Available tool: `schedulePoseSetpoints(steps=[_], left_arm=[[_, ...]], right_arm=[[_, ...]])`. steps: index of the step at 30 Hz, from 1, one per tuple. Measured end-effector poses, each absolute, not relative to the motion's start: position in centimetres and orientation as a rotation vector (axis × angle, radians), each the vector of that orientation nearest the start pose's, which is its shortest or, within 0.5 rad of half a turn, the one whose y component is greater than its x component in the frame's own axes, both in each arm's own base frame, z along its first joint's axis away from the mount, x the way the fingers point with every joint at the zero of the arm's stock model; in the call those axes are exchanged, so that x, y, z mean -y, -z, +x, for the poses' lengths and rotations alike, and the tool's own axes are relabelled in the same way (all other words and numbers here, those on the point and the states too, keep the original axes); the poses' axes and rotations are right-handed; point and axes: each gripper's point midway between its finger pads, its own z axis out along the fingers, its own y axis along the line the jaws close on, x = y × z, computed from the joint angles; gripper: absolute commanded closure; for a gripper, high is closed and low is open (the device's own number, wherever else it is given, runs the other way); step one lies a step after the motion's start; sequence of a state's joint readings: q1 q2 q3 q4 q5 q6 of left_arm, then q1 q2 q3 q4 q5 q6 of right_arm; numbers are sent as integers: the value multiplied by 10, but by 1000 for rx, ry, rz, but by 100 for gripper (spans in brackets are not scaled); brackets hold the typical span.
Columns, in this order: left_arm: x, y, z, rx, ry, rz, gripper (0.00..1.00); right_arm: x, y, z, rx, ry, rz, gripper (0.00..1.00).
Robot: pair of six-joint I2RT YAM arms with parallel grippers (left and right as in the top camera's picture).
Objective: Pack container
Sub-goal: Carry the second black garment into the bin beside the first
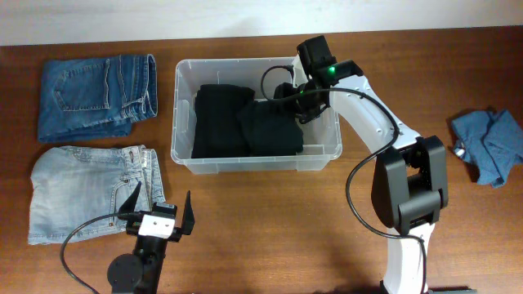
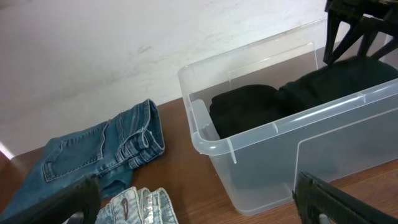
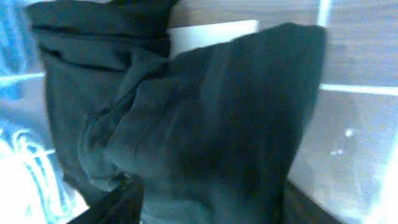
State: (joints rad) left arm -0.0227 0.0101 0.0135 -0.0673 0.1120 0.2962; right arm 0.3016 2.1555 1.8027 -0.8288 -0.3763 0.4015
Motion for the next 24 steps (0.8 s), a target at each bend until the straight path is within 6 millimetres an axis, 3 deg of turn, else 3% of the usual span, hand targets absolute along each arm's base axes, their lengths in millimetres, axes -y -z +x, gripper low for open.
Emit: schedulePoseSetpoints(steps=[5, 9, 11, 12, 14, 16, 18, 20, 22, 24], left_arm=[[25, -161, 245, -1599, -118, 344, 1], [25, -161, 245, -1599, -118, 344, 1], [25, -161, 245, -1599, -118, 344, 1], [25, -161, 245, -1599, -118, 344, 1], [25, -161, 245, -1599, -118, 344, 1], [25, -161, 245, -1599, -118, 344, 1], [25, -161, 245, -1599, -118, 344, 1], [25, -161, 245, -1599, -118, 344, 1], [25, -161, 245, -1599, -118, 344, 1], [25, -161, 245, -1599, -118, 344, 1]], right_arm=[[-204, -91, 468, -2810, -620, -27, 18], [-203, -126, 481, -2752, -583, -88, 14], [-198, -132, 482, -2746, -534, -117, 23], [-195, -130, 480, -2761, -501, -122, 34], [-190, -126, 474, -2785, -439, -162, 70], [-192, -124, 472, -2786, -413, -200, 88], [-197, -124, 470, -2783, -402, -231, 96], [-203, -120, 467, -2787, -395, -252, 96], [-208, -110, 463, -2808, -391, -272, 96], [-213, -83, 457, -2862, -376, -290, 96]])
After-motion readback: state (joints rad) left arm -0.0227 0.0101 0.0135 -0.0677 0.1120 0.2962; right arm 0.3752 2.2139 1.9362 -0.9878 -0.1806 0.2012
